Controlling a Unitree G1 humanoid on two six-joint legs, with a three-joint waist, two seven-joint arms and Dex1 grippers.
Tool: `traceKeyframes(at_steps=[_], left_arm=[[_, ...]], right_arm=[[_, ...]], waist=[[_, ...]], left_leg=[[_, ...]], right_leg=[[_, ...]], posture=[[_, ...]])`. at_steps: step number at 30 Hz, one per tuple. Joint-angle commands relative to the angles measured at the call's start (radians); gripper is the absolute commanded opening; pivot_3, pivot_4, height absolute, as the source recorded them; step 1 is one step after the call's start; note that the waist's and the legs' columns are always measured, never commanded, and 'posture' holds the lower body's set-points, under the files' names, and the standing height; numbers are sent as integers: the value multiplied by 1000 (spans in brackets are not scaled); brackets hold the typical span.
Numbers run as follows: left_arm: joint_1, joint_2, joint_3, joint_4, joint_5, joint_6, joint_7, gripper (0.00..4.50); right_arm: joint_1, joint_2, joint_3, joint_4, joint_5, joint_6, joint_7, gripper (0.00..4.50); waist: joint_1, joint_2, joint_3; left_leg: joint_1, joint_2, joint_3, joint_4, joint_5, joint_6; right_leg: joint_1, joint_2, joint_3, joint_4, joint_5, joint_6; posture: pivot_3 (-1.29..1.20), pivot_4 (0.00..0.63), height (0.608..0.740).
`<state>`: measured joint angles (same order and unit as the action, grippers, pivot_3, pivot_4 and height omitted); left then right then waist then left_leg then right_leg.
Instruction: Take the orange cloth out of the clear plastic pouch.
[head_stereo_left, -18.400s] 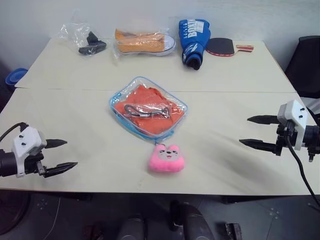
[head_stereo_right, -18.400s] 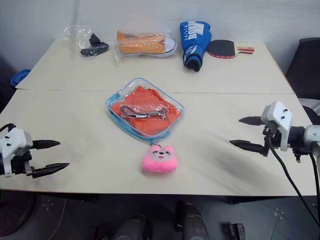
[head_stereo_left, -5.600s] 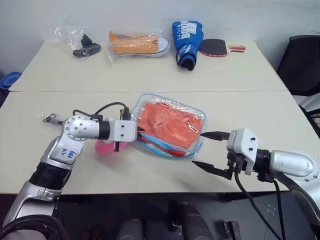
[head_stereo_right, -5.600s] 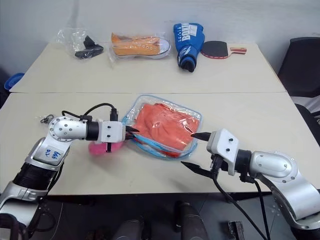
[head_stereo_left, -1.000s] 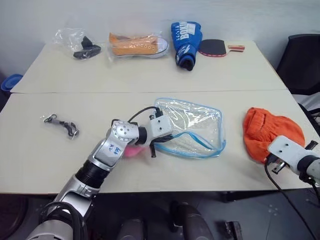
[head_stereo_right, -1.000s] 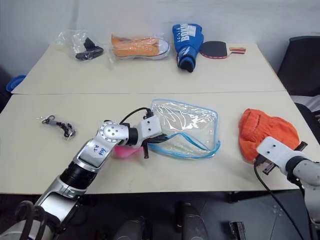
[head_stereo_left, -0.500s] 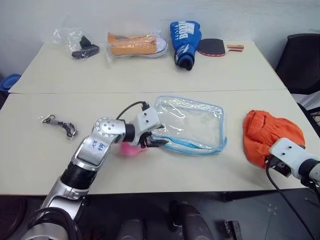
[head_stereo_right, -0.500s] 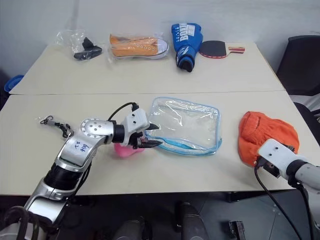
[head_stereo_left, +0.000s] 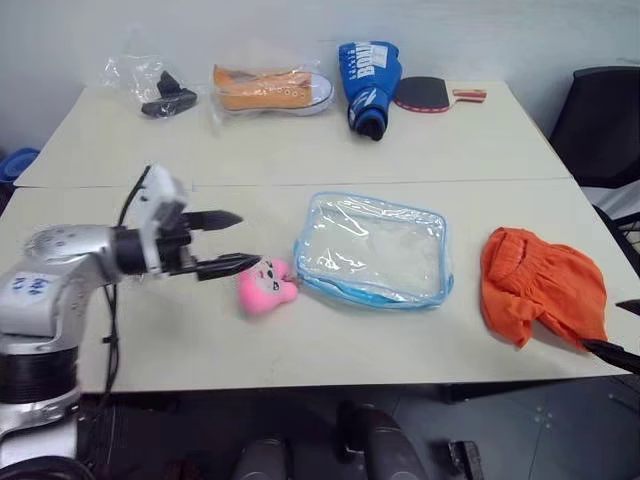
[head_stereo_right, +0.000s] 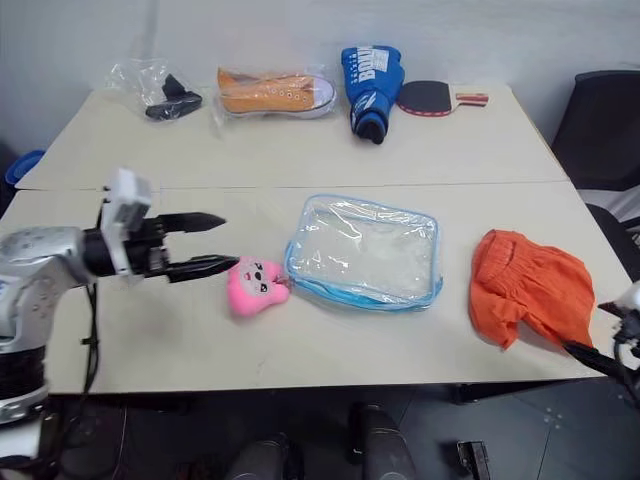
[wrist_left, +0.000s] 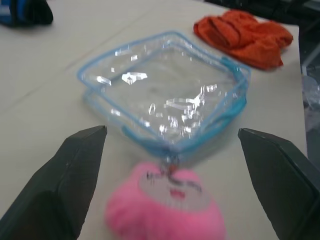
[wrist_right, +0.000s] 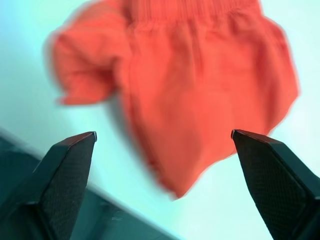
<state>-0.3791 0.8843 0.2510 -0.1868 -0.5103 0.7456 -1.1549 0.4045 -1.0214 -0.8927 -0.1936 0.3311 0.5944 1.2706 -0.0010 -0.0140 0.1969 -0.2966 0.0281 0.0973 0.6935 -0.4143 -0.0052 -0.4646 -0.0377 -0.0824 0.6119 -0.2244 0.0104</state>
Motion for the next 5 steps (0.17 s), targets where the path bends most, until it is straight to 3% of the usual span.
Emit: traceKeyframes(at_steps=[1,5], left_arm=[[68,82,45,14,-11,-104,-117,4467],[84,103,39,61,7,-175,-117,4467]], right_arm=[[62,-34,-136,73,54,17,126,4500],[78,-20,-153,124,50,-24,109,4500]], waist=[[0,-1,0],[5,-2,0]], left_leg=[[0,0,0,0,0,0],[0,0,0,0,-1,2]], right_leg=[[0,0,0,0,0,0],[1,0,0,-3,0,0]], posture=[[0,150,740],[0,150,740]])
